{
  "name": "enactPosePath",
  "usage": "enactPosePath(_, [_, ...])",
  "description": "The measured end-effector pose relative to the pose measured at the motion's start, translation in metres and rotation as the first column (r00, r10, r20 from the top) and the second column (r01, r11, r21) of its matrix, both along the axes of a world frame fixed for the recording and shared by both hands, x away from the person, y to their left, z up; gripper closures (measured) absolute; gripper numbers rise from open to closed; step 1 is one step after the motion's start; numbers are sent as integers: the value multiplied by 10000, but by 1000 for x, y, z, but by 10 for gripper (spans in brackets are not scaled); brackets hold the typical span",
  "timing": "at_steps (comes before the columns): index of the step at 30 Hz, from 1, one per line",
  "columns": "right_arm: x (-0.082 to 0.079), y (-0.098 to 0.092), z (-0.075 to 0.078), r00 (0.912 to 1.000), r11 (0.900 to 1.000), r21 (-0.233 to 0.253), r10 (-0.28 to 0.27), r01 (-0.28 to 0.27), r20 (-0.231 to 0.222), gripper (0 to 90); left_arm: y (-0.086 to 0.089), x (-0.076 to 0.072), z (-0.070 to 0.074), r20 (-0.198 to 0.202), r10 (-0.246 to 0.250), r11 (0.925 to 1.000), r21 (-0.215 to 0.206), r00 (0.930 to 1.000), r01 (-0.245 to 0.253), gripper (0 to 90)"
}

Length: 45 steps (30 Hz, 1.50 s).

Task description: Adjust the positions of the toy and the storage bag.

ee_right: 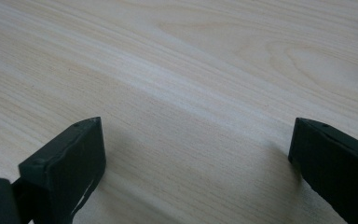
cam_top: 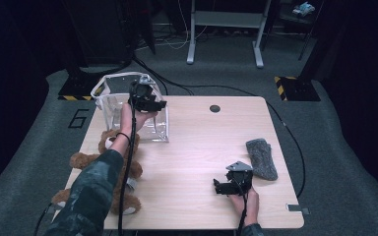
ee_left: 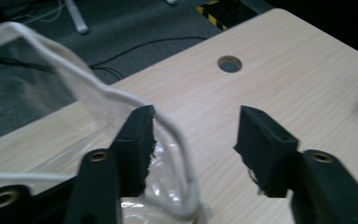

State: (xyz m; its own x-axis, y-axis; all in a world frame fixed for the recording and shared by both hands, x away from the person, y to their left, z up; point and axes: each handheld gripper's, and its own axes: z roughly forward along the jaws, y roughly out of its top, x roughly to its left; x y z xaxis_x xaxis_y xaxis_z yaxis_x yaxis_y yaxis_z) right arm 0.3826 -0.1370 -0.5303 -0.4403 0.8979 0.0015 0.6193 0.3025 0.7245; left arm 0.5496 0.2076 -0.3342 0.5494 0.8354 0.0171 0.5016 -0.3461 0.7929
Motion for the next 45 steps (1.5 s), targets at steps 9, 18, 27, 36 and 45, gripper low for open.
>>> enactPosePath(9, [0,0,0,10000,10000,-7,9,-9,-34,30,28,3,5,-86,719,9955,-612,9974,-723,307])
enactPosePath(18, [0,0,0,10000,10000,-4,-17,17,3,31,-17,12,-10,-764,680,9953,746,9948,-623,512])
enactPosePath(27, [0,0,0,10000,10000,-23,46,-46,-15,31,-32,16,-16,-638,519,9949,900,9966,-461,859])
enactPosePath(36, [0,0,0,10000,10000,7,-36,36,-12,32,-62,8,-13,-397,-608,9956,687,9974,635,857])
enactPosePath(45, [0,0,0,10000,10000,-28,52,-52,9,33,-71,1,-4,-233,-844,9956,389,9962,852,616])
